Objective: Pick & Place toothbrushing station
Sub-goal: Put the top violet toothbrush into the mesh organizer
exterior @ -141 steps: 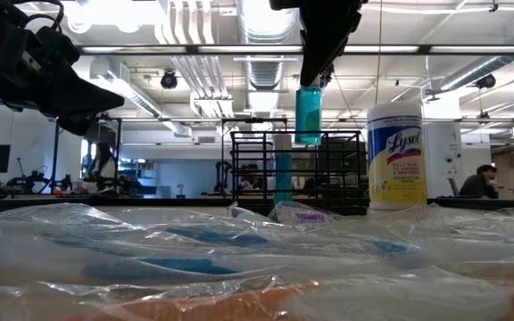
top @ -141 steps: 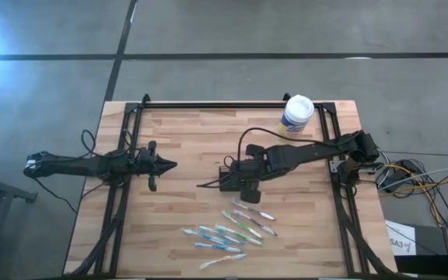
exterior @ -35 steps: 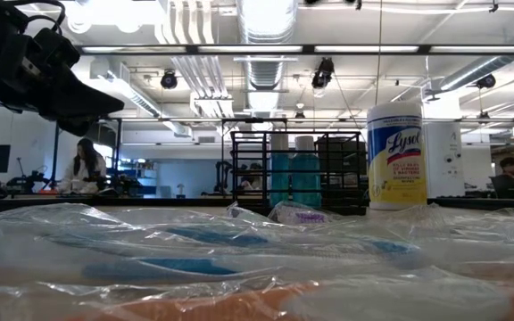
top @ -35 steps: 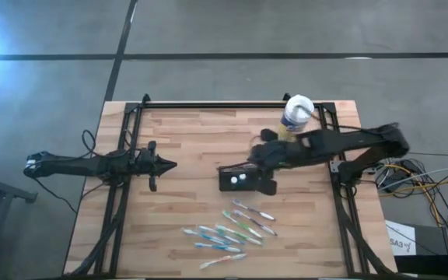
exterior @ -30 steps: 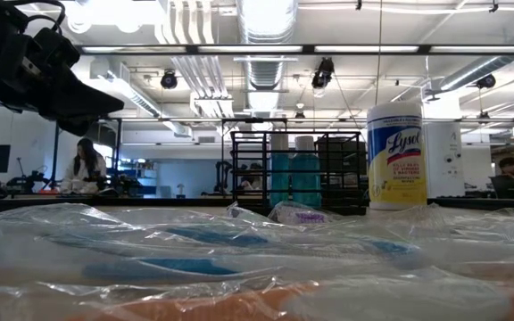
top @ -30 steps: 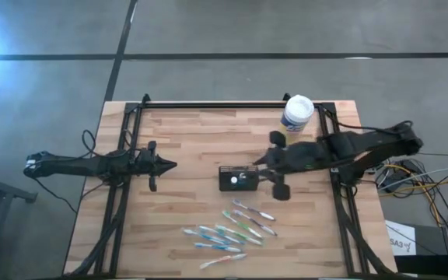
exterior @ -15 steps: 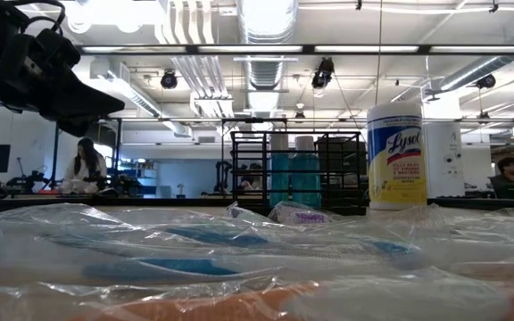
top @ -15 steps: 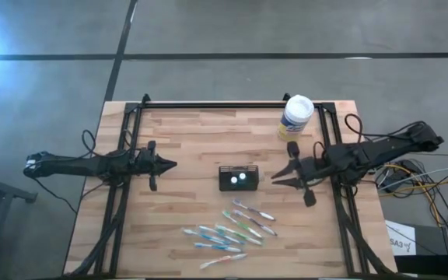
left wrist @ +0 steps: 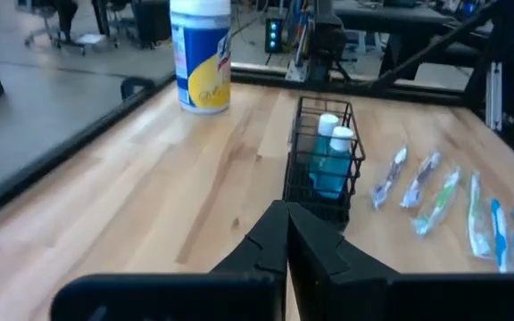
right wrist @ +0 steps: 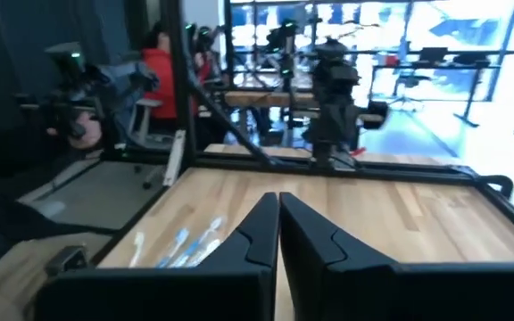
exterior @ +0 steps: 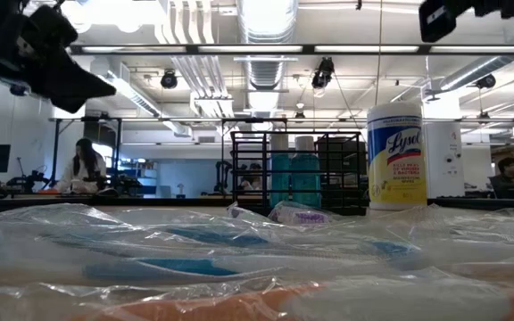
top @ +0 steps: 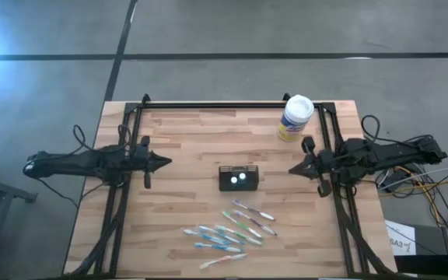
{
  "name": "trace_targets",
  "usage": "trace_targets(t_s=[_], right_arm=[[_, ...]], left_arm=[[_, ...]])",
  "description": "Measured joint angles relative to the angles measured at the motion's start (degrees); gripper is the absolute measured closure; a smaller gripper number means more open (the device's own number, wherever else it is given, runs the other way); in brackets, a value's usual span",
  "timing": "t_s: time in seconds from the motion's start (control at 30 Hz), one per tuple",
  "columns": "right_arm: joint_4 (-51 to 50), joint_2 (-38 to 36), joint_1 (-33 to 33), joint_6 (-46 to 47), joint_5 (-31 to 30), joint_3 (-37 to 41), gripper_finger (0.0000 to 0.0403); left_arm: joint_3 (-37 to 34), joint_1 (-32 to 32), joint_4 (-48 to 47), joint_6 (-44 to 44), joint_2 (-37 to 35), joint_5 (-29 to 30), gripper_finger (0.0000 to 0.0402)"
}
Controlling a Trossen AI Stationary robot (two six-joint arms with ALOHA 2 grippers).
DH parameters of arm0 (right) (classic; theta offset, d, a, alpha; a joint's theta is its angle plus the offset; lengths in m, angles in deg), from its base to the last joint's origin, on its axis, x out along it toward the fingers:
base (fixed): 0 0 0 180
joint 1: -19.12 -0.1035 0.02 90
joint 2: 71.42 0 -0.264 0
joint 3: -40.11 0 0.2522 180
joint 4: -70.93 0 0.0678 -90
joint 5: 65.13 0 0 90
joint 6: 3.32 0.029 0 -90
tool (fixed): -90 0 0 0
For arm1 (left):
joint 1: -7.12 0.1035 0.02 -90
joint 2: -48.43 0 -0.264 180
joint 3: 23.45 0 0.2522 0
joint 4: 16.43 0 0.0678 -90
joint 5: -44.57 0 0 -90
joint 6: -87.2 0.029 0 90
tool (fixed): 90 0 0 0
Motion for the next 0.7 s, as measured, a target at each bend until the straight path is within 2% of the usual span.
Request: trace_targets(t_s=[0.27,0.5,0.6,0.7], right_arm=[[3.6,-5.7,1.5,1.1,0.8,8.6,0.0394],[6.7,-13.2,1.7,0.8,0.9,12.9,0.0394],[7.5,-16.6,1.7,1.0,0.9,14.9,0.0394],[8.7,-19.4,1.6,1.1,0.9,17.3,0.0394]], left_arm=[[1.4,0.0,5.3,5.3,-5.4,-0.1,0.0397],[1.3,0.0,3.5,0.3,-14.1,-0.2,0.0398],[0.7,0.0,0.1,-2.5,-14.4,-0.3,0.0398],[-0.5,0.0,0.7,-3.9,-13.6,-0.7,0.0399]])
